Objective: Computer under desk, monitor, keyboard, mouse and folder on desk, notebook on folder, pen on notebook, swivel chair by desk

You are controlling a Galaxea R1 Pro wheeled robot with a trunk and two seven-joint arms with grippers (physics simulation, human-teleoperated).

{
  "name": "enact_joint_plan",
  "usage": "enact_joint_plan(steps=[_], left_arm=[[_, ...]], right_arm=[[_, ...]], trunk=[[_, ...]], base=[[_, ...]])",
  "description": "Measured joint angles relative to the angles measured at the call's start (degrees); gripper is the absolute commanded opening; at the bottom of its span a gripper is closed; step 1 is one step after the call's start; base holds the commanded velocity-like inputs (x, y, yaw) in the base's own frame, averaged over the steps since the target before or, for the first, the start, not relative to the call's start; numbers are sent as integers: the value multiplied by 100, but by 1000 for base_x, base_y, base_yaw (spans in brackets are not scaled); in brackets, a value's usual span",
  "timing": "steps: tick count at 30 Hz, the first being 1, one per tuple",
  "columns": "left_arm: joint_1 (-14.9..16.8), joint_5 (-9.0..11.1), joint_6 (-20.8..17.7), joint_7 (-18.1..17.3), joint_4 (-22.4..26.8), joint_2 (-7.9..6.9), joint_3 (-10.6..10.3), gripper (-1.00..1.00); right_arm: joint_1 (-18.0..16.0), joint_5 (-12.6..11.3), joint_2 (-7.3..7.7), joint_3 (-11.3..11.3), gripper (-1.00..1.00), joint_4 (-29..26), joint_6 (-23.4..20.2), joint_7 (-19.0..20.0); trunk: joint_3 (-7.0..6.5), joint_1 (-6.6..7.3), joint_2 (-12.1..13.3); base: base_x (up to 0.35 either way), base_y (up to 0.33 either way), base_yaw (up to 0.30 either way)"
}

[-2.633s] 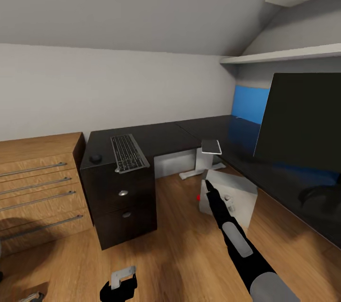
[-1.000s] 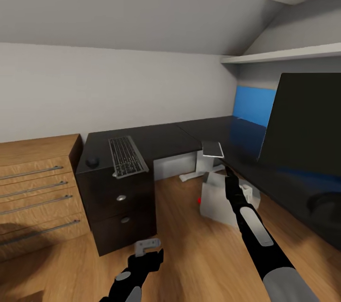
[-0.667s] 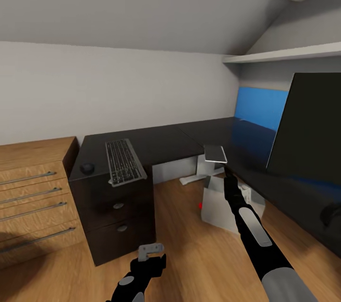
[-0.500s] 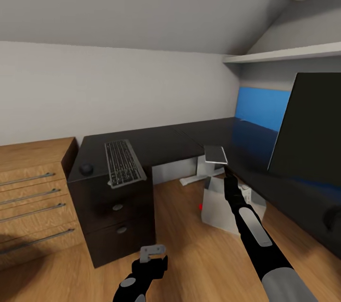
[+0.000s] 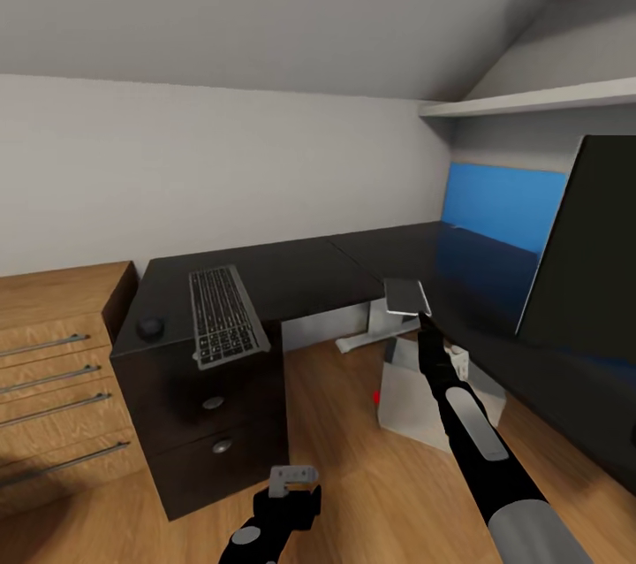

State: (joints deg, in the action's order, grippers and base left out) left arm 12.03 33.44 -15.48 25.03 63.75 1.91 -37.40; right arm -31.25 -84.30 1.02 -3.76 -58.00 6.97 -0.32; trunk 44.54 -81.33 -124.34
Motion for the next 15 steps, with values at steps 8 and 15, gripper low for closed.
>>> enact_joint_plan(steps=[8, 15], left_arm=[[4, 5, 4, 0, -9, 4, -8, 100], [1, 11, 3, 1, -11, 11, -17, 100]], right_arm=[[0, -2, -4, 0, 100, 2, 0, 0], [0, -1, -5, 0, 100, 49, 0, -7]], trunk=[[0, -1, 0], [0, -1, 0]], base=[[130, 0, 0], [35, 2, 0]])
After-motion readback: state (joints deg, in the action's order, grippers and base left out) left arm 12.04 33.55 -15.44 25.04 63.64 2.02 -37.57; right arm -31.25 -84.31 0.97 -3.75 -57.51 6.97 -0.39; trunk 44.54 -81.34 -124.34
